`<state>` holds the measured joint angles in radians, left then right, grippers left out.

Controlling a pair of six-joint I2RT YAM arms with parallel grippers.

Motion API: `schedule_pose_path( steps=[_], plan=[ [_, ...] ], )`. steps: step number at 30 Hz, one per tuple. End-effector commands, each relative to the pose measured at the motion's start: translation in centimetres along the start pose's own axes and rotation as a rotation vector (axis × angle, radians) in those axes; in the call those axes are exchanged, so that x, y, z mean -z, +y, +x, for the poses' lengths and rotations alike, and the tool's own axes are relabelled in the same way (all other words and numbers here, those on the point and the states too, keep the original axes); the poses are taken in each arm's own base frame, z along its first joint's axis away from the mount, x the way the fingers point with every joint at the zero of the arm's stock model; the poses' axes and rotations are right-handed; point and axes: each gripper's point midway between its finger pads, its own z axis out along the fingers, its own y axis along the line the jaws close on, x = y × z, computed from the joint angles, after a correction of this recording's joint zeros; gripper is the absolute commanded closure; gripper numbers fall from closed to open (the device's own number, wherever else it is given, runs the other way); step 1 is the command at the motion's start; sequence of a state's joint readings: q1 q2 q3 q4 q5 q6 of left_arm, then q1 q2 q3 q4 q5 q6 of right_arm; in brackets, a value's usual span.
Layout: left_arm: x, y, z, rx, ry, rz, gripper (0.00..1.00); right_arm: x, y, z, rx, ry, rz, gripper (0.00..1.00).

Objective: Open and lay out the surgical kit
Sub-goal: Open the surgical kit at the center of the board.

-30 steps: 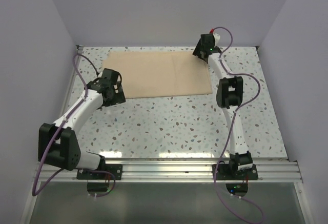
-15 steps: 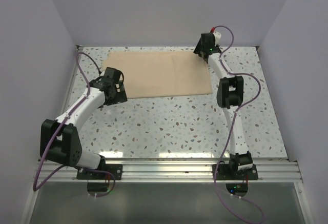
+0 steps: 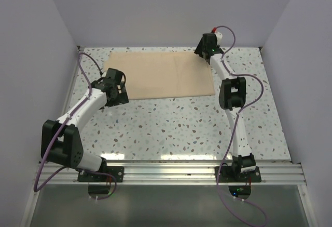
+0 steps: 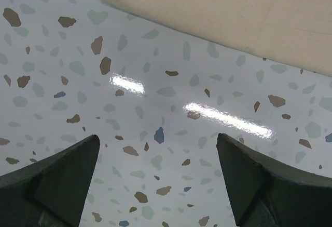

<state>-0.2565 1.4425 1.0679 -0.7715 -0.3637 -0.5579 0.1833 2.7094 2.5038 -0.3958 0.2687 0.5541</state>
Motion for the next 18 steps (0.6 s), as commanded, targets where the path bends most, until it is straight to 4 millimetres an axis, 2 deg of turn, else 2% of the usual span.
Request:
schedule_pose_path(
  steps=[1, 11, 17, 18],
  plan=[
    [-0.1, -0.3, -1.0, 0.010, -0.037, -0.003, 0.01, 0.2, 1.6, -1.3, -0.030, -0.037, -0.045, 0.34],
    [-0.4, -0.3, -0.9, 0.004, -0.029, -0.012, 0.00, -0.7, 0.0, 0.7, -0.012, -0.004, 0.013, 0.39],
    [-0.3, -0.4, -1.1, 0.009, -0.034, -0.011, 0.00, -0.8, 0.0, 1.7, -0.017, 0.024, 0.005, 0.57],
    [-0.3, -0.4, -1.1, 0.009, -0.031, -0.013, 0.00, -0.8, -0.1, 1.8, -0.014, 0.029, 0.008, 0.64]
  ],
)
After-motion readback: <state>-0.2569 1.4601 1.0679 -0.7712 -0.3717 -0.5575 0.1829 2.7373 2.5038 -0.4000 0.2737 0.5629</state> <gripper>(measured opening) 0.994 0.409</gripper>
